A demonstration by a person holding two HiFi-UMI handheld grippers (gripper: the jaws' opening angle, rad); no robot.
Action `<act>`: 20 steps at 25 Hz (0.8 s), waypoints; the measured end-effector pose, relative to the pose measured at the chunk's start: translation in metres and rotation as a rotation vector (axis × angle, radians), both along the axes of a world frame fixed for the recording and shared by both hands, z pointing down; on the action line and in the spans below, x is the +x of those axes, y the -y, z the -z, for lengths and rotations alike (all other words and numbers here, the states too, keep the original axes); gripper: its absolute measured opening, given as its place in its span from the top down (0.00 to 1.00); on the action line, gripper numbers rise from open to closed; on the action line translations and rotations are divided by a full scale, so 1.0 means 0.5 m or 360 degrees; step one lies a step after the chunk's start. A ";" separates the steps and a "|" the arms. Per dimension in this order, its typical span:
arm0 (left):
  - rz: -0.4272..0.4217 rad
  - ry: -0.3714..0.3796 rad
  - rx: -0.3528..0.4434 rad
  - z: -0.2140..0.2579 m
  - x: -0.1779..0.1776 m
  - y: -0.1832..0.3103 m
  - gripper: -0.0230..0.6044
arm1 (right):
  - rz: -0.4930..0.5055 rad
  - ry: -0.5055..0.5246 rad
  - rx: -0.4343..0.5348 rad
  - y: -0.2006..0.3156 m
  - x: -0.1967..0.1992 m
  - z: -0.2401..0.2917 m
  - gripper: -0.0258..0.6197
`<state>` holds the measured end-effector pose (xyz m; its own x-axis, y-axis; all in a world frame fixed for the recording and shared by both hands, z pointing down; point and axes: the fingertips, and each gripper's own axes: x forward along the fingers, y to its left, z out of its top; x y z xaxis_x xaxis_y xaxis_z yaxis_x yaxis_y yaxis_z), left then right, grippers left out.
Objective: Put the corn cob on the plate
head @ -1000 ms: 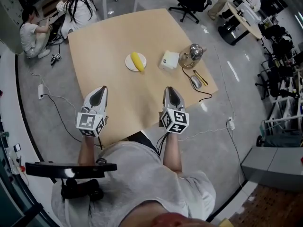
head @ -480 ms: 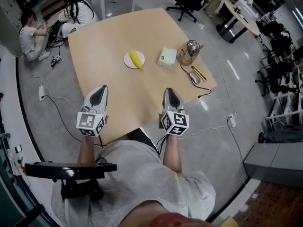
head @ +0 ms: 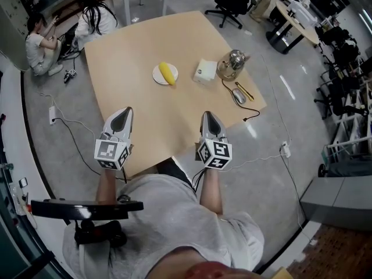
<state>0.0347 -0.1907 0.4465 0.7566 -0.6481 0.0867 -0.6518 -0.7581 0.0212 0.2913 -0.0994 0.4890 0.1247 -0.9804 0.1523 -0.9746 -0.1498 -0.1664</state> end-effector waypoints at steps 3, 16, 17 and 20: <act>0.0000 0.0001 -0.0006 -0.003 0.003 0.000 0.93 | 0.0002 0.0000 -0.0007 0.000 0.002 -0.003 0.93; 0.0016 0.0010 -0.0026 -0.003 0.008 0.021 0.93 | 0.0031 -0.0021 -0.0027 0.031 0.005 -0.010 0.94; 0.0015 0.0013 -0.0027 -0.004 0.009 0.022 0.93 | 0.0032 -0.0023 -0.0030 0.032 0.007 -0.011 0.94; 0.0021 0.0016 -0.0035 0.000 0.013 0.016 0.93 | 0.0036 -0.0023 -0.0037 0.028 0.012 -0.009 0.94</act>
